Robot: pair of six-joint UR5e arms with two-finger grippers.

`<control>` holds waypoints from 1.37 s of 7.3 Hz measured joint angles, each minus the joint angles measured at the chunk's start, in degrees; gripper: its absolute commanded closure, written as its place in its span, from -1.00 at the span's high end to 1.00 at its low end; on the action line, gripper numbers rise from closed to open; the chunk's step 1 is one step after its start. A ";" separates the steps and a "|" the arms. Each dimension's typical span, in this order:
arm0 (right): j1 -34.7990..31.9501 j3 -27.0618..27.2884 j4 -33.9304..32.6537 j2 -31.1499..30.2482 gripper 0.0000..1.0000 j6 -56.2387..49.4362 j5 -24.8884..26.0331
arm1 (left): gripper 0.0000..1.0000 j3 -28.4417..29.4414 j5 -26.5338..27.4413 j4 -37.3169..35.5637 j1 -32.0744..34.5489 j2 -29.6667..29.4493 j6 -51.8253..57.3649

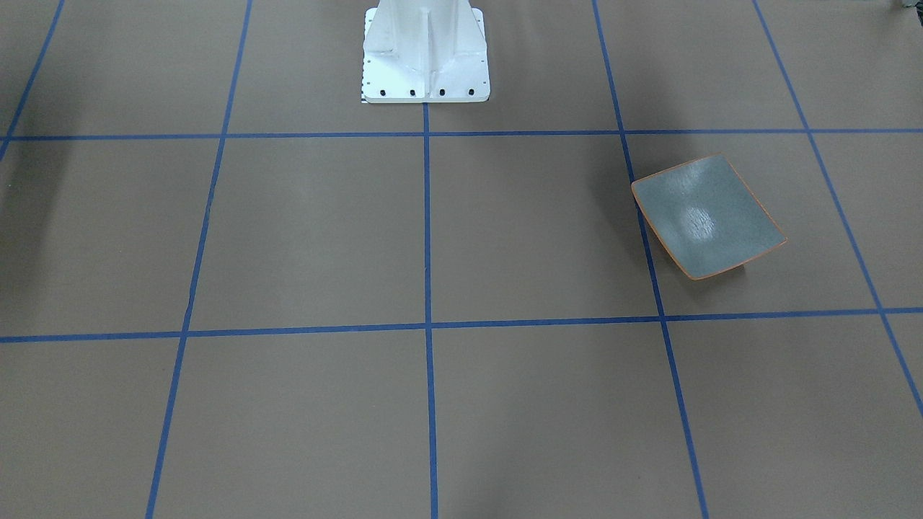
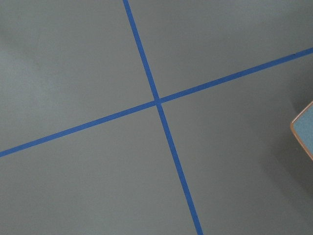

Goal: Transfer all bananas from basket to plate

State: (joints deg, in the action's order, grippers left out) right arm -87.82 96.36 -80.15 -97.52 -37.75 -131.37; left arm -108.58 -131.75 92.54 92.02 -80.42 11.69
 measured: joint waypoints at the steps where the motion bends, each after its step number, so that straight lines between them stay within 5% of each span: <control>1: -0.01 -2.66 0.01 0.19 1.00 -6.16 -0.15 | 1.00 0.07 0.00 0.16 0.00 0.00 0.00; 3: -0.01 -7.57 0.65 0.19 0.97 -13.32 -0.23 | 1.00 0.04 -0.08 0.31 0.00 0.05 0.00; 8: 0.02 -13.61 2.53 -0.11 0.33 -15.02 0.20 | 1.00 -0.05 -0.23 1.39 0.00 0.66 0.00; 9: 0.02 -13.89 2.53 -0.12 0.05 -14.87 0.27 | 1.00 -0.04 -0.25 1.46 0.00 0.73 0.02; 10: 0.02 -14.06 2.51 -0.12 -0.55 -14.68 0.30 | 1.00 0.00 -0.26 1.49 0.00 0.76 0.05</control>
State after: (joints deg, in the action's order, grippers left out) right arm -87.80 82.31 -77.64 -97.64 -52.44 -131.07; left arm -108.59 -132.01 94.03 92.02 -79.66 11.74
